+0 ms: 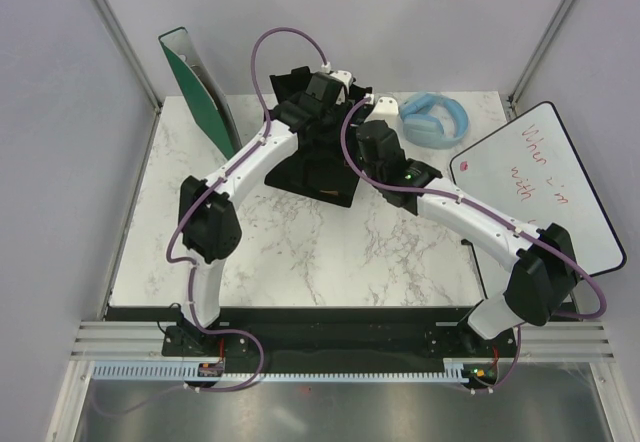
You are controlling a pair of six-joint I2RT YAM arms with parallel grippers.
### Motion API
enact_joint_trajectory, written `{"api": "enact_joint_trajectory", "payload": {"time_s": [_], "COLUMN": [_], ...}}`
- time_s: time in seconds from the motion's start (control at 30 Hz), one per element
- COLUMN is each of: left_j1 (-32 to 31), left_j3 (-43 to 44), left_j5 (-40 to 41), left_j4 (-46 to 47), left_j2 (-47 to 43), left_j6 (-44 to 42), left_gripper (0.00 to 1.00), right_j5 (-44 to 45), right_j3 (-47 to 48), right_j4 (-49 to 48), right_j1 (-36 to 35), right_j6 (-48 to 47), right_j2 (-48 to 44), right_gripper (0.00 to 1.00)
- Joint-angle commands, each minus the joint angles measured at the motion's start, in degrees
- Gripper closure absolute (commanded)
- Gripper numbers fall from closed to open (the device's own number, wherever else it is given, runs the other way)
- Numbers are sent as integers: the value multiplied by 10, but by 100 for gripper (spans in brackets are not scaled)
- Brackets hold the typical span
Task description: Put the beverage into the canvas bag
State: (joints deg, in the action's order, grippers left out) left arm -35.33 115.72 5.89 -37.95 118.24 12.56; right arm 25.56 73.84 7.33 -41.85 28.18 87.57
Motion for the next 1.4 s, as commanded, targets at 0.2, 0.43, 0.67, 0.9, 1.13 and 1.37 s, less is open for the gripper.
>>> {"api": "enact_joint_trajectory", "payload": {"time_s": [0.2, 0.43, 0.67, 0.9, 1.13, 1.37], "left_j1": [-20, -20, -19, -18, -18, -17], "left_j3": [-9, -7, 22, 40, 58, 66], "left_j5": [21, 25, 21, 44, 54, 25], "left_j4": [-27, -30, -49, -48, -48, -49], "left_j2": [37, 9, -41, -91, -121, -143], "left_j6": [11, 11, 24, 32, 41, 47], "left_gripper": [74, 38, 23, 20, 19, 17], "right_j5": [-19, -17, -1, 0, 9, 19], "right_j3": [-7, -7, -20, -28, -27, -27], "right_j4": [-60, -62, -59, -57, -49, -37], "right_j1": [-9, -9, -9, -9, -9, -8], "right_j6": [3, 2, 9, 13, 12, 17], "right_j2": [-7, -3, -10, -14, -19, -13], "right_gripper": [100, 97, 100, 100, 100, 100]}}
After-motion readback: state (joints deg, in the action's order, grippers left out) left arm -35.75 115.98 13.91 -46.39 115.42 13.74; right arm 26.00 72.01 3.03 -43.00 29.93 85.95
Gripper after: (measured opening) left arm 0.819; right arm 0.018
